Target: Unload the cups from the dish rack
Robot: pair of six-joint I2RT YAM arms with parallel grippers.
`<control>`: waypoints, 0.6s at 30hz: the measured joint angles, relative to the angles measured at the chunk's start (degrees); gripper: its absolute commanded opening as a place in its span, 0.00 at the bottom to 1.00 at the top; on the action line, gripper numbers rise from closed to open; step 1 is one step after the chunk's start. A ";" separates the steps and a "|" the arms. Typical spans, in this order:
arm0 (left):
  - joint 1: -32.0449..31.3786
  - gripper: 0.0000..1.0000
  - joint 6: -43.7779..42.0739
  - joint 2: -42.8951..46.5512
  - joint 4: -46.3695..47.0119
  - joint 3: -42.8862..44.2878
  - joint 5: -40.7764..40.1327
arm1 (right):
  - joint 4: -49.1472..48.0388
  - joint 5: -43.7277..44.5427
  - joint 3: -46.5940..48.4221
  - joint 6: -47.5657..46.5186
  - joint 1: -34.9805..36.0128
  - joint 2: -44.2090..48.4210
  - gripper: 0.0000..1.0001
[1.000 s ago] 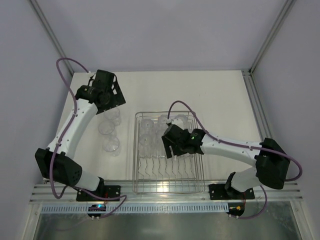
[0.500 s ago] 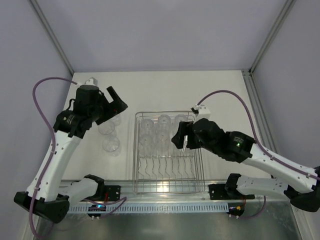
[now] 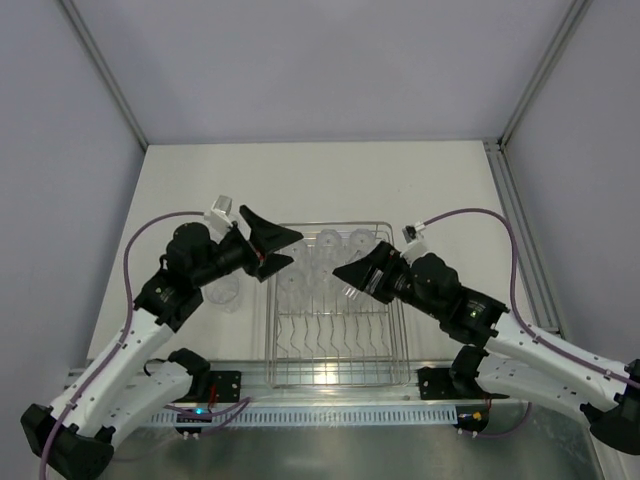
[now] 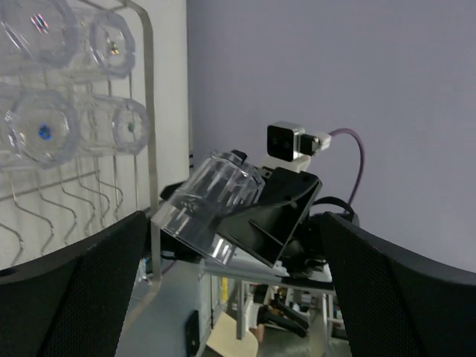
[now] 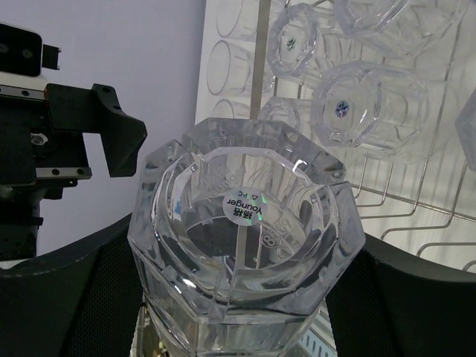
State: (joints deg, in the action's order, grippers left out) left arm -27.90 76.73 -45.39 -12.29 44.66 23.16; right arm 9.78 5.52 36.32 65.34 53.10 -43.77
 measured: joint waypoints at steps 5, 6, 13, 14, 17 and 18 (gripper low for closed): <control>-5.53 0.98 8.66 -0.37 5.09 -0.70 0.31 | -5.49 -1.57 -0.90 -1.62 -0.35 0.02 0.04; -6.23 0.98 10.19 -0.46 5.90 -0.79 0.26 | -6.36 -1.40 -0.90 -2.23 -0.44 0.33 0.04; -8.79 0.99 18.97 -1.40 12.57 -4.52 -0.83 | -14.93 5.01 -6.05 -5.95 -0.68 5.07 0.04; -9.14 0.99 19.87 -1.79 13.29 -4.90 -1.09 | -16.57 6.19 -7.61 -6.62 -0.68 5.70 0.04; -10.64 0.99 22.73 -3.85 16.37 -5.18 -1.79 | -23.98 8.87 -12.90 -9.38 -0.74 5.95 0.04; -11.30 0.99 23.65 -4.74 17.66 -5.18 -2.10 | -26.95 9.38 -14.56 -10.34 -0.74 5.49 0.04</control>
State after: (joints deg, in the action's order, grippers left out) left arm -39.20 100.38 -50.13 5.37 39.48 21.06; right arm -17.17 14.90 21.76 55.00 52.36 -38.28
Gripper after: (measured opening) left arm 0.985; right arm 0.818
